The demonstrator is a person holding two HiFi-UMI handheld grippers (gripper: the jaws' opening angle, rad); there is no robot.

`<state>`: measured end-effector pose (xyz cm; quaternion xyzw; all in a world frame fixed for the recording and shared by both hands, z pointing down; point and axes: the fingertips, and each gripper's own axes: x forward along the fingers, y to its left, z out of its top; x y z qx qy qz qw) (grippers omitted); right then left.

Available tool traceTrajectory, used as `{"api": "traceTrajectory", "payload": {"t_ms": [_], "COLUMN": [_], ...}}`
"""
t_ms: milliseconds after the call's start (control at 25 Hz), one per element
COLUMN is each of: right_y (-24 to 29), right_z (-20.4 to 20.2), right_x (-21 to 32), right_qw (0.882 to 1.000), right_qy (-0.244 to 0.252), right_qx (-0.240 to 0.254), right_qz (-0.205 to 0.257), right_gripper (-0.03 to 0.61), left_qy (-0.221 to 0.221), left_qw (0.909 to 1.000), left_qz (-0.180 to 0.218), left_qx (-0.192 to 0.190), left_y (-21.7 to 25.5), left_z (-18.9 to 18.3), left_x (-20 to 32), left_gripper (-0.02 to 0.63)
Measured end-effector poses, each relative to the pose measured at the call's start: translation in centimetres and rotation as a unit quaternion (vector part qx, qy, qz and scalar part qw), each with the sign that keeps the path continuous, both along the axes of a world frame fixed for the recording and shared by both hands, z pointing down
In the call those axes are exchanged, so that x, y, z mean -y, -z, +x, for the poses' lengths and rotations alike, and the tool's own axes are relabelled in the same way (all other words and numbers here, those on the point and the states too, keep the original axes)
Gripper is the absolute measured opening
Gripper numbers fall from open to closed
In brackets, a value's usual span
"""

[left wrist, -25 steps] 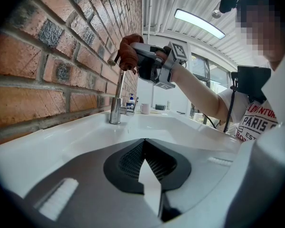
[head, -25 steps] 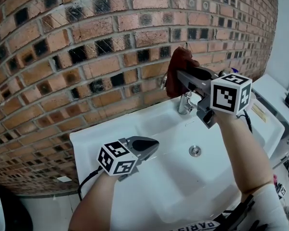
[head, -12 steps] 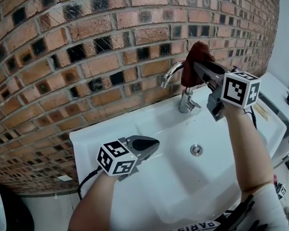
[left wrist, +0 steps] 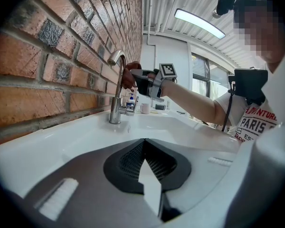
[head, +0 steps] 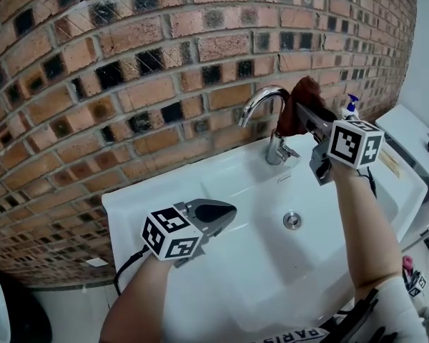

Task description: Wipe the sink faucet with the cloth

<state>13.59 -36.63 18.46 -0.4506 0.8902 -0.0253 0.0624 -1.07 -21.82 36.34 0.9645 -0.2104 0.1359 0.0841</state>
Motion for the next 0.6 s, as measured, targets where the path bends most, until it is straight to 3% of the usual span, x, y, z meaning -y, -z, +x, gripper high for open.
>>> {"api": "traceTrajectory", "payload": {"t_ms": [280,600], "right_y": [-5.9,-6.8], "right_z": [0.5,0.5], "right_x": [1.5,1.8], "right_qw": [0.998,0.998], "right_qy": [-0.02,-0.021], "right_qx": [-0.006,-0.01], "right_qz": [-0.057,-0.065], "right_gripper": [0.078,0.077], "left_qy": [0.0,0.0], "left_qw": [1.0,1.0], "left_qz": [0.0,-0.001], "left_qx": [0.0,0.001], "left_y": [0.0,0.0], "left_z": [0.0,0.0], "left_x": [0.0,0.0], "left_gripper": [0.006,0.006]}}
